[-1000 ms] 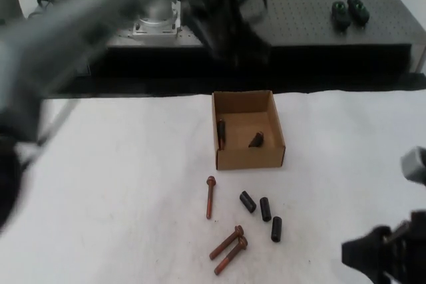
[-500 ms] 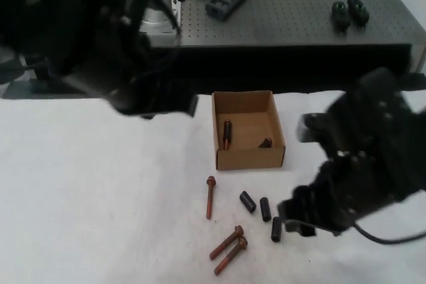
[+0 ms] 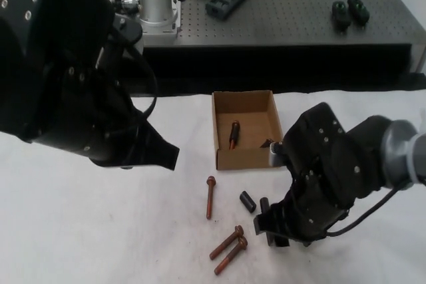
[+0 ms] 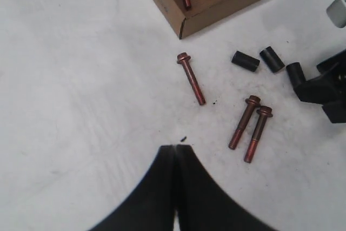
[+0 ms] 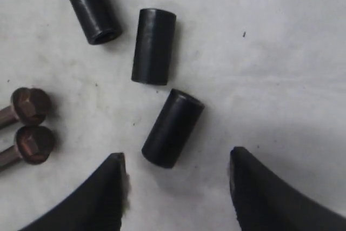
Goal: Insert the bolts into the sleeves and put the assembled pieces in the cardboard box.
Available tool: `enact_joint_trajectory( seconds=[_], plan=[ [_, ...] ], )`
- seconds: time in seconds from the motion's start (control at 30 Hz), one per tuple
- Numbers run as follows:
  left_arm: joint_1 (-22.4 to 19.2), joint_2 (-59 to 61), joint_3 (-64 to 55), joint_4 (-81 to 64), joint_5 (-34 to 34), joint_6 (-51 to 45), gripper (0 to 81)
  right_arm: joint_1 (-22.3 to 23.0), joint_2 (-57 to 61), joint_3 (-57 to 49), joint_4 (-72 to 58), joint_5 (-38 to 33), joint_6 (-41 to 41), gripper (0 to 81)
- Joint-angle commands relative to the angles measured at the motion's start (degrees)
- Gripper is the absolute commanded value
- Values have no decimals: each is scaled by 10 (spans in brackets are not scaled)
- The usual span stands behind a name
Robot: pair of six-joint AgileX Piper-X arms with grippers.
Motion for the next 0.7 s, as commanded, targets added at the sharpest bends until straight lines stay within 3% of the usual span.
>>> enact_joint_trajectory(
  seconds=[0.0, 0.1, 0.4, 0.67],
  plan=[
    [-1, -5, 0, -3, -1, -6, 1, 2, -1, -6, -10, 0, 3, 412],
    [-1, -5, 0, -4, -1, -6, 1, 2, 9, -6, -16, 6, 9, 396],
    [-1, -5, 0, -7, -1, -6, 1, 2, 11, -6, -34, 13, 12, 240],
    [-1, -5, 23, -31, -1, -6, 1, 0, 14, -6, -46, 26, 11, 224]
  ],
)
